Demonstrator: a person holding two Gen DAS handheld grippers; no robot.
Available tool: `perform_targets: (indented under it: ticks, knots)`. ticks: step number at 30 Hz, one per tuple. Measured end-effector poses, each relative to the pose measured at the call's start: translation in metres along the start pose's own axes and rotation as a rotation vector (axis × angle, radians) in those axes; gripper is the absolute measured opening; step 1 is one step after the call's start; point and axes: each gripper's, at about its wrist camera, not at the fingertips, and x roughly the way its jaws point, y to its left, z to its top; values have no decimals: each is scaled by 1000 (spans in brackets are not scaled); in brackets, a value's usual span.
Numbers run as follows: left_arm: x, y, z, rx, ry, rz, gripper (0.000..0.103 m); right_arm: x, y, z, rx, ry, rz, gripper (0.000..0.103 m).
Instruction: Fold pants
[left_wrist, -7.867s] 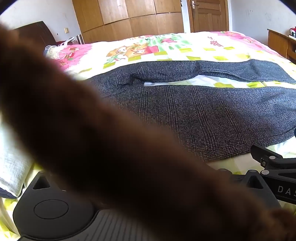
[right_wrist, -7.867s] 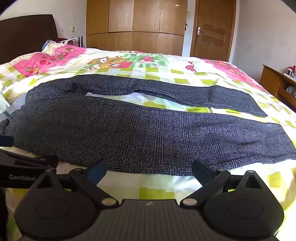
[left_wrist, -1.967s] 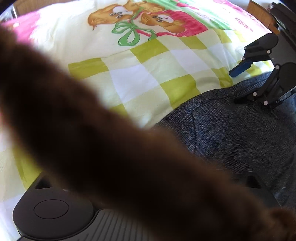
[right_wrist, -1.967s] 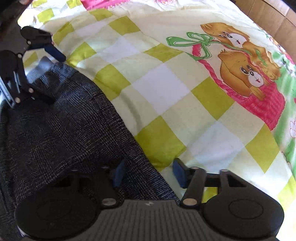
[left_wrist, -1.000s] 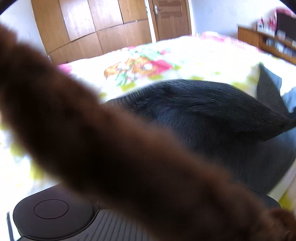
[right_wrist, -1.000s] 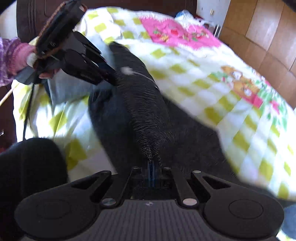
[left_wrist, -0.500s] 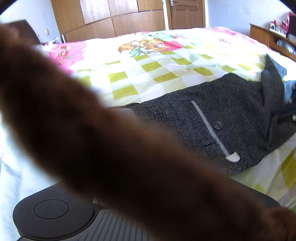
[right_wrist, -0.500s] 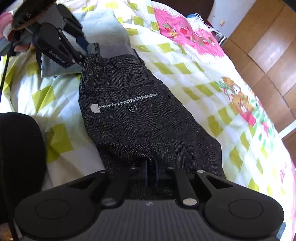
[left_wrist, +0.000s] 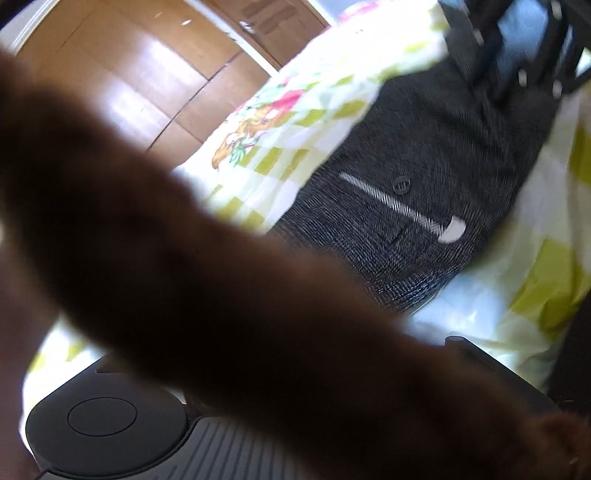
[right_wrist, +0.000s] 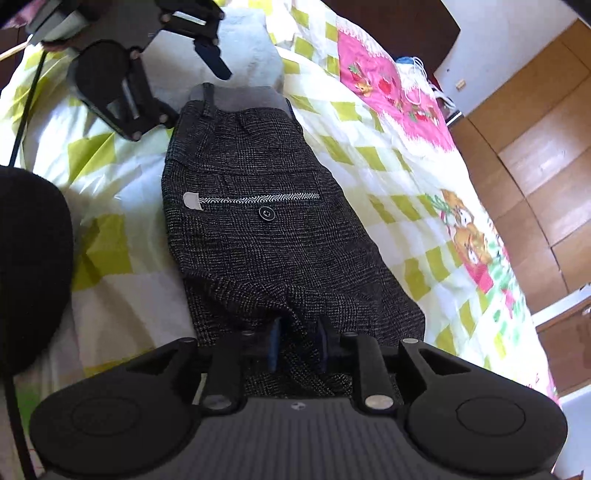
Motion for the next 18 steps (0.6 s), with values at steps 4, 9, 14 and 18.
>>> perform_targets:
  ticks: [4, 9, 14, 18]
  knots:
    - [5, 13, 8, -52, 5, -38, 49, -4, -14, 1, 51, 3, 23, 17]
    - [1, 25, 21, -46, -16, -29, 32, -27, -47, 10, 143, -51, -54, 16]
    - [0, 53, 50, -44, -112, 68, 25, -62, -72, 20, 238, -156, -189, 17]
    - [-2, 75, 49, -180, -180, 95, 24, -19, -12, 8, 201, -47, -39, 17]
